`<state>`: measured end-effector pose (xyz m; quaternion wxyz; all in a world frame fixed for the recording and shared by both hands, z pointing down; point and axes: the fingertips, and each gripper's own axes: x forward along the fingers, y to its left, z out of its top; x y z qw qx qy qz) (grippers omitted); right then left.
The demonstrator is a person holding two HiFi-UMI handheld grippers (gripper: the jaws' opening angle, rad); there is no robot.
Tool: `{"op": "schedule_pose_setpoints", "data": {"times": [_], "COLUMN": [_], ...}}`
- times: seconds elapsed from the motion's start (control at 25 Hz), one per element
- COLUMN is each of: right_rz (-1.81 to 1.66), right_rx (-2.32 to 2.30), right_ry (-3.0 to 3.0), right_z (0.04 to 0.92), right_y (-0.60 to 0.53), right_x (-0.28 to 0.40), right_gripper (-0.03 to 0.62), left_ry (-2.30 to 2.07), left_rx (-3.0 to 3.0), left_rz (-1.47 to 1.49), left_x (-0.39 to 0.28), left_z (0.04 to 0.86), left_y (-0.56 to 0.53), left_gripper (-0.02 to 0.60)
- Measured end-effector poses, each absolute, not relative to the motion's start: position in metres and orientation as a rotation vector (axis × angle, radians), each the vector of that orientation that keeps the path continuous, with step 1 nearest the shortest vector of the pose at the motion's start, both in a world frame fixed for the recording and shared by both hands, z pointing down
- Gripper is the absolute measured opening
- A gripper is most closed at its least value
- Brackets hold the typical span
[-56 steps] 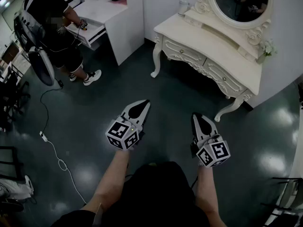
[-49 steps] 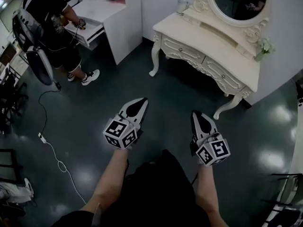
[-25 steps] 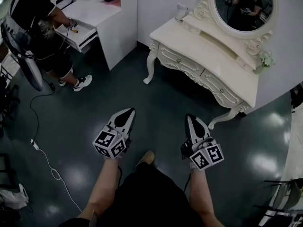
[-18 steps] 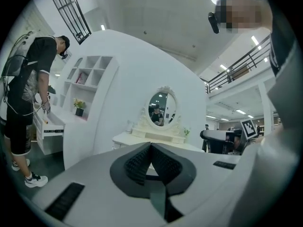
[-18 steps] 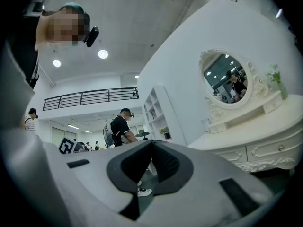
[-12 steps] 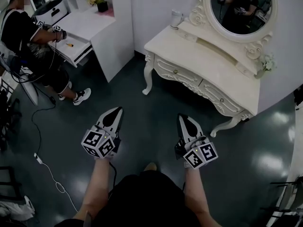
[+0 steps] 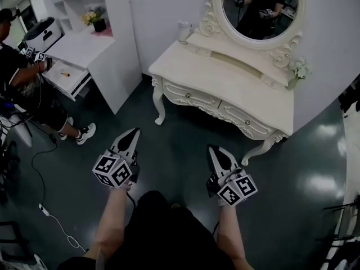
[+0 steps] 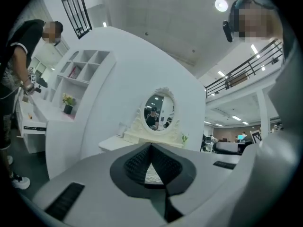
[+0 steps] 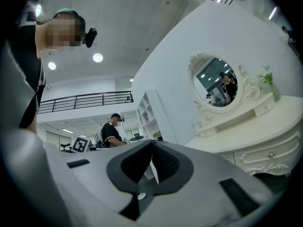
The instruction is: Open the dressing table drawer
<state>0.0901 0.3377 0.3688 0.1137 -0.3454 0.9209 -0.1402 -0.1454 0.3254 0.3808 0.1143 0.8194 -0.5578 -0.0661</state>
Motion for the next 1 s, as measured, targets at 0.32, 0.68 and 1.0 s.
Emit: {"op": "schedule_pose_setpoints", "data": {"times": [0.32,0.68,1.0], "right_rz": [-0.458,-0.474,-0.443], "right_rx": [-1.057,-1.095,-1.082], "right_ry": [2.673,2.705,2.754], "right_z": [0.378,0.397,0.388], "right_y": [0.321,0.290,0.237], "right_x": [0.104,0.096,0.082], "right_gripper": [0.006,0.006,0.006], "left_ry": [-1.549,-1.519,-1.471], "left_rx": [2.428,2.411,2.433], "left_rz": [-0.131,-0.131,-0.183], "left_x": [-0.120,-0.126,-0.117], "left_z": [0.393,0.416,0.407], "left_y": [0.314,0.294,0.239], "left_gripper": [0.012,0.012,0.012]}}
